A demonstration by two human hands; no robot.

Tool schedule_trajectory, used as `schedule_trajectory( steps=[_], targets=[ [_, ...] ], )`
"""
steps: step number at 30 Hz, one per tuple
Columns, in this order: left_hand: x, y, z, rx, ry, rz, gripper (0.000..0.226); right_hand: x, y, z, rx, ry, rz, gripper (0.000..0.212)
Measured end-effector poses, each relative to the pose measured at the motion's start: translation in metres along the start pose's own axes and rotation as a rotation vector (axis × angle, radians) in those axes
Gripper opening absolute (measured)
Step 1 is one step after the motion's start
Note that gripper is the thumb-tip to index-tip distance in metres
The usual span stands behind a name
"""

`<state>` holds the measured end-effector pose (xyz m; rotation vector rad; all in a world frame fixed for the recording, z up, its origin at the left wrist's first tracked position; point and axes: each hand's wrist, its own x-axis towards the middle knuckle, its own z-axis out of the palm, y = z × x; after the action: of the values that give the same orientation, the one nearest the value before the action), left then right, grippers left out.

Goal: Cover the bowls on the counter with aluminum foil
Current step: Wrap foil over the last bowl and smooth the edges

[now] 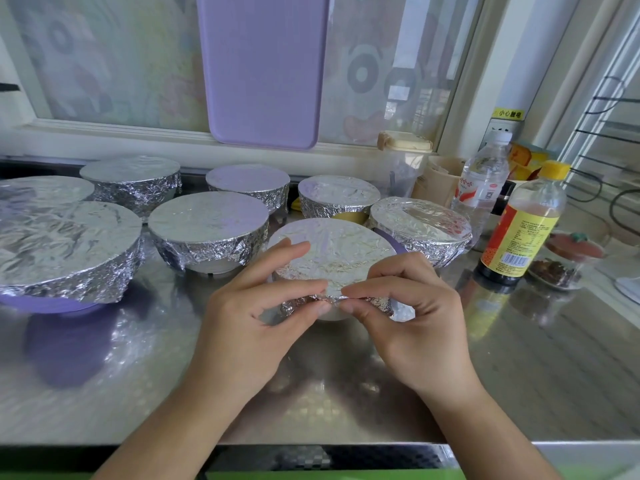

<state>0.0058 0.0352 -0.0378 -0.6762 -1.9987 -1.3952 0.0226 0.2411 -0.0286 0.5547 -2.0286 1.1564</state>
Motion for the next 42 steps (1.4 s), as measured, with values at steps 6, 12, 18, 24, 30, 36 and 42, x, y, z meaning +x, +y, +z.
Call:
schedule_trajectory(
  steps=[6, 12, 18, 24, 30, 36, 42],
  targets=[
    [0.003, 0.000, -0.002, -0.021, 0.008, -0.056, 0.023, 0.001, 0.002, -0.007, 0.074, 0.002, 0.049, 0.021],
    [0.000, 0.005, -0.003, -0.036, -0.035, -0.076, 0.024, 0.001, 0.003, -0.006, 0.009, 0.000, 0.019, 0.024],
    [0.002, 0.001, 0.000, 0.030, 0.016, -0.028, 0.019, 0.002, 0.003, -0.007, 0.088, 0.007, 0.083, 0.028],
    [0.002, 0.003, -0.002, 0.013, 0.002, -0.043, 0.021, 0.001, 0.003, -0.019, 0.034, 0.009, 0.190, 0.053],
    [0.003, 0.004, -0.001, 0.004, 0.002, -0.046, 0.019, -0.005, 0.003, -0.018, -0.085, 0.005, 0.444, 0.029],
    [0.003, 0.003, 0.000, 0.000, 0.003, -0.024, 0.020, -0.006, 0.002, -0.017, -0.116, -0.008, 0.465, 0.019],
    [0.003, 0.004, 0.001, 0.004, -0.008, -0.033, 0.018, -0.009, 0.003, -0.017, -0.295, 0.031, 0.285, 0.025]
  ],
)
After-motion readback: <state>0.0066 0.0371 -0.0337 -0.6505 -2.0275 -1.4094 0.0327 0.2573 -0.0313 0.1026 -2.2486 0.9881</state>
